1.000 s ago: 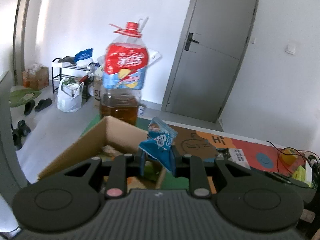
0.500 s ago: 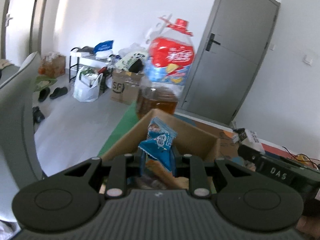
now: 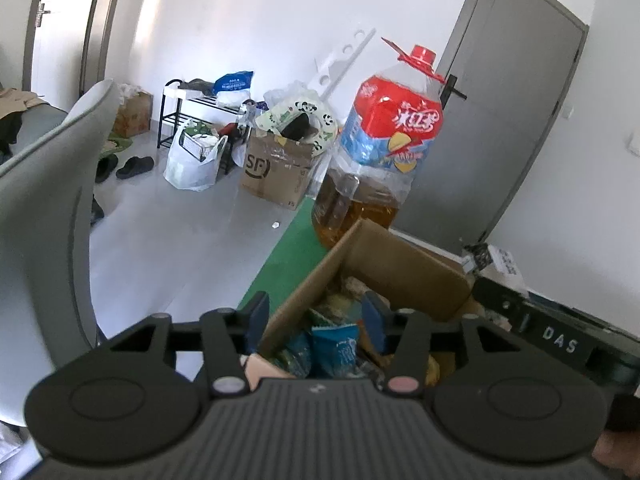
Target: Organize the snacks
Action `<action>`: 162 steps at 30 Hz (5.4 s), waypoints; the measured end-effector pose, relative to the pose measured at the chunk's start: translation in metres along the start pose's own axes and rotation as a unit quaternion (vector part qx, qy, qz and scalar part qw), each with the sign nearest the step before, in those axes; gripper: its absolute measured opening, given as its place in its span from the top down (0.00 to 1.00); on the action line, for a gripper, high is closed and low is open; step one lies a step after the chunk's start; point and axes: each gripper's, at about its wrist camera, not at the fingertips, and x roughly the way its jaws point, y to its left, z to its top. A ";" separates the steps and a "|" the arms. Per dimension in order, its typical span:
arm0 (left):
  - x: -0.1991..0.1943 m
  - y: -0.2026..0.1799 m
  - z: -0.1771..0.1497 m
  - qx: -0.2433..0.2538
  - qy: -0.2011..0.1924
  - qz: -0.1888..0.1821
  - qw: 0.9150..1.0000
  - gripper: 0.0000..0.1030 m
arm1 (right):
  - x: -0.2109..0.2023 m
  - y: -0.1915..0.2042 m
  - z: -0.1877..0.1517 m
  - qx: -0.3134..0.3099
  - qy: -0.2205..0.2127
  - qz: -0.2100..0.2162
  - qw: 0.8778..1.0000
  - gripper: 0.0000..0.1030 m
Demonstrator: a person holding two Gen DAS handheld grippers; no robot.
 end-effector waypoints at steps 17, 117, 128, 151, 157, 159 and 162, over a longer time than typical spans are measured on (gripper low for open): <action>-0.002 0.012 0.004 -0.019 -0.005 -0.002 1.000 0.31 | 0.013 0.008 0.005 0.020 0.004 -0.002 1.000 0.30; -0.180 -0.016 -0.066 0.128 -0.010 -0.050 0.990 0.00 | -0.248 0.003 -0.054 0.025 -0.008 -0.005 1.000 0.00; -0.179 -0.015 -0.069 0.131 -0.008 -0.049 0.990 0.00 | -0.250 0.004 -0.056 0.026 -0.008 -0.008 1.000 0.00; -0.181 -0.011 -0.069 0.129 -0.007 -0.050 0.990 0.00 | -0.250 0.006 -0.057 0.023 -0.006 -0.009 1.000 0.00; -0.180 -0.012 -0.070 0.131 -0.007 -0.051 0.990 0.00 | -0.250 0.004 -0.058 0.027 -0.004 -0.011 1.000 0.00; -0.180 -0.012 -0.070 0.131 -0.006 -0.051 0.990 0.00 | -0.251 0.004 -0.058 0.027 -0.004 -0.011 1.000 0.00; -0.180 -0.012 -0.070 0.131 -0.006 -0.051 0.990 0.00 | -0.250 0.004 -0.058 0.027 -0.004 -0.011 1.000 0.00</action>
